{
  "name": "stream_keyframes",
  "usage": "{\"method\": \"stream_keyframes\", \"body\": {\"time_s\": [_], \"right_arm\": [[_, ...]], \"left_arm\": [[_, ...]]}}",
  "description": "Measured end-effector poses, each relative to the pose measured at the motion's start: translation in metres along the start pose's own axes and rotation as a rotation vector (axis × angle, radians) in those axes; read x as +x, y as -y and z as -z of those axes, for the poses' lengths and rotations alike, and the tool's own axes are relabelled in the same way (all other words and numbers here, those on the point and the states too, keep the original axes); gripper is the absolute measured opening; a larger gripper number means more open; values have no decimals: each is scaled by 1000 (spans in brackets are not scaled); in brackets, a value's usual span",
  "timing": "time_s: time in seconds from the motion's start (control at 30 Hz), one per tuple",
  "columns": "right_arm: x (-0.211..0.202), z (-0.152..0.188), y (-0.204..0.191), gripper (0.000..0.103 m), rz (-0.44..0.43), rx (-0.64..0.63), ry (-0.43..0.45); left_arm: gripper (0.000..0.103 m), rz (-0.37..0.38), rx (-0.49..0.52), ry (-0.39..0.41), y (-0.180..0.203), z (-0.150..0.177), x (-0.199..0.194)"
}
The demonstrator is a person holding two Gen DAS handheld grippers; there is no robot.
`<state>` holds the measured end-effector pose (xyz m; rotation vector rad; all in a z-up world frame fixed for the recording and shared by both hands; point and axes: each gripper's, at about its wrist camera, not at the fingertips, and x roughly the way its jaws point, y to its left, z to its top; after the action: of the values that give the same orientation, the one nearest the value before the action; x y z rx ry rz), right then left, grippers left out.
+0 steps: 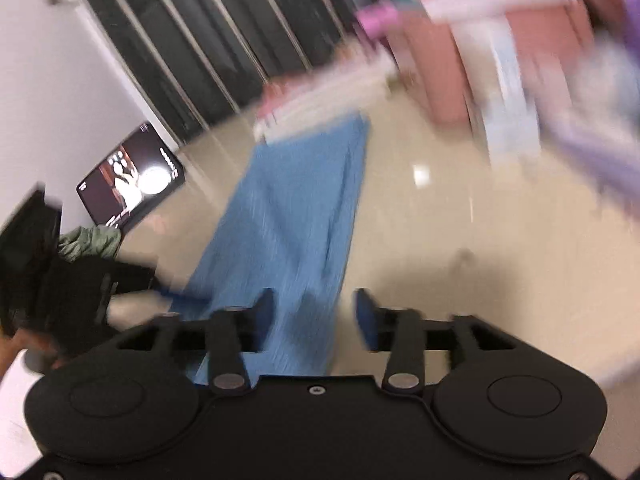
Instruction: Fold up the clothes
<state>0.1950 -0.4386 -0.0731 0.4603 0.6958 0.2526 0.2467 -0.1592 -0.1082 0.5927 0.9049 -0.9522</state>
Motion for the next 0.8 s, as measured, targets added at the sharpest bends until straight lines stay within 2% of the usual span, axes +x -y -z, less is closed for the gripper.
{"method": "stream_keyframes", "body": {"time_s": [0.07, 0.13, 0.23, 0.37, 0.4, 0.43, 0.47, 0.53, 0.73, 0.8], "right_arm": [[24, -33, -6, 54, -8, -38, 10], [60, -63, -10, 53, -2, -79, -17], [121, -96, -12, 51, 71, -101, -91], [181, -113, -5, 49, 181, -100, -187], [191, -113, -3, 43, 197, -96, -204], [198, -114, -1, 35, 206, -91, -217], [200, -115, 1, 18, 216, -87, -217], [203, -117, 5, 9, 226, -77, -216], [209, -134, 11, 6, 269, -95, -198], [211, -136, 16, 18, 249, -70, -209]], "left_arm": [[58, 5, 4, 3, -2, 8, -5], [58, 8, 12, 3, -2, 13, -8], [58, 19, 26, 4, -3, 15, -10], [58, 31, 40, 20, -3, 18, -11], [58, 32, 44, 24, -5, 17, -9], [58, 34, 48, 29, -5, 19, -10], [58, 37, 50, 34, -4, 20, -10], [58, 46, 52, 41, -4, 23, -11], [58, 61, 48, 51, -4, 24, -10], [59, 58, 41, 52, -3, 25, -10]]}}
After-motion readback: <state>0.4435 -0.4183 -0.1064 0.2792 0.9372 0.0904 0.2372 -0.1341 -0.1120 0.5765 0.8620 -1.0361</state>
